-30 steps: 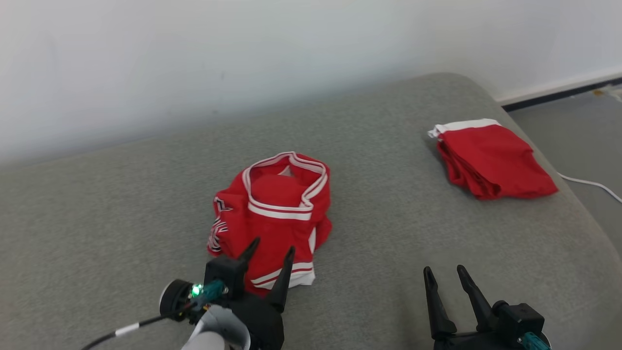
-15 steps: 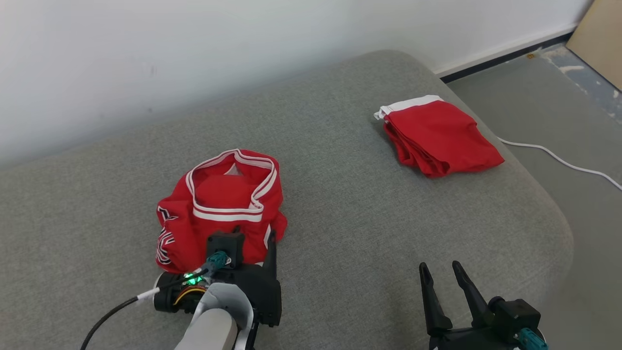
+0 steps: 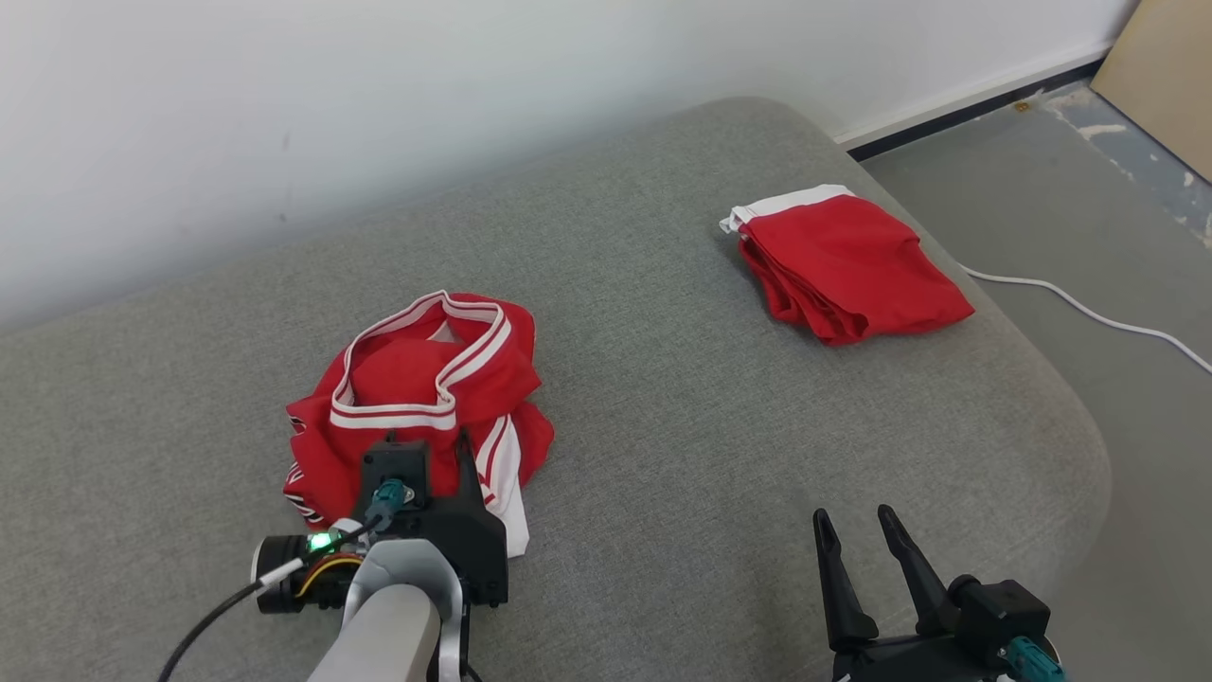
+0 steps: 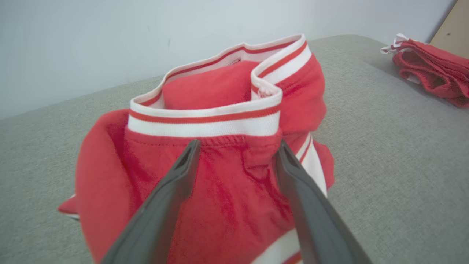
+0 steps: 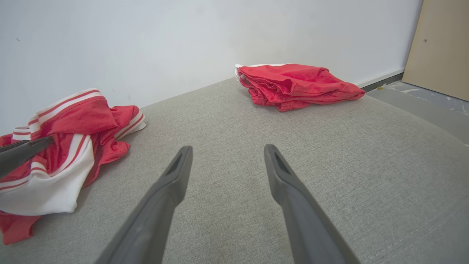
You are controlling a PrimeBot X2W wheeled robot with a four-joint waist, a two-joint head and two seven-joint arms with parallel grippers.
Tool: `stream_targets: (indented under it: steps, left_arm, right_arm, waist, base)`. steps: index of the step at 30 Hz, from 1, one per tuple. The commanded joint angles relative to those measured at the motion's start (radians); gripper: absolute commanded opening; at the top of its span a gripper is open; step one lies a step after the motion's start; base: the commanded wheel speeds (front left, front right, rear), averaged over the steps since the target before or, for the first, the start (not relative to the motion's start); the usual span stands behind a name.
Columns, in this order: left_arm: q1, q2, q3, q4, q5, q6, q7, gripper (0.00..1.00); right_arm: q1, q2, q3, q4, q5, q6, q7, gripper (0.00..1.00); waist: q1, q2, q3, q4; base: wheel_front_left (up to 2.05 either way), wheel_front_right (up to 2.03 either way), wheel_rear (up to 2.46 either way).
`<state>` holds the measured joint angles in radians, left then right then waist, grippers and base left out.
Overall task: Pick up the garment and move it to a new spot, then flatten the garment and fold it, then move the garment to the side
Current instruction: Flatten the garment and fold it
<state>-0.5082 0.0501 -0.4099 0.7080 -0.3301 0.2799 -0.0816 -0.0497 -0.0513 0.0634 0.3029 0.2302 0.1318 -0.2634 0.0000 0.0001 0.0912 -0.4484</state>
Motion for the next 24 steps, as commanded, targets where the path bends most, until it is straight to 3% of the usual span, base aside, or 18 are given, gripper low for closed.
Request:
stream_targets:
  steps: [1,3,5,6,17,24]
  left_arm:
    - [-0.015,0.002,0.006,0.003,-0.015,-0.008,-0.015,1.00]
    - [-0.024,0.002,0.008,0.007,-0.034,-0.022,-0.026,1.00]
    - [-0.038,0.001,0.009,0.007,-0.056,-0.035,-0.036,0.43]
    - [-0.044,0.001,0.007,0.002,-0.071,-0.042,-0.040,0.00]
    - [-0.192,0.001,-0.059,-0.031,-0.171,-0.106,-0.034,0.00]
    - [-0.404,0.001,-0.151,-0.135,-0.322,-0.144,-0.100,0.00]
  right_arm:
    - [-0.001,0.002,0.003,0.001,-0.003,-0.002,-0.001,1.00]
    - [-0.005,0.002,0.006,0.002,-0.005,-0.002,-0.001,1.00]
    - [-0.007,0.002,0.007,0.003,-0.007,-0.002,-0.001,1.00]
    - [-0.007,0.002,0.006,0.003,-0.007,-0.002,-0.001,1.00]
    - [-0.012,0.003,0.001,0.001,-0.001,-0.002,-0.002,1.00]
    - [-0.021,0.002,0.013,0.003,0.013,-0.002,-0.002,1.00]
  waist:
    - [0.0000,-0.0001,-0.003,0.005]
    - [0.0000,-0.0001,-0.004,0.009]
    - [0.0000,-0.0001,-0.007,0.012]
    - [0.0000,-0.0001,-0.007,0.014]
    - [0.0000,-0.0001,0.002,0.026]
    - [0.0000,-0.0001,0.010,0.021]
  base:
    - [0.00,0.00,0.00]
    - [0.00,0.00,0.00]
    - [0.00,0.00,0.00]
    - [0.00,0.00,0.00]
    - [0.00,0.00,0.00]
    - [0.00,0.00,0.00]
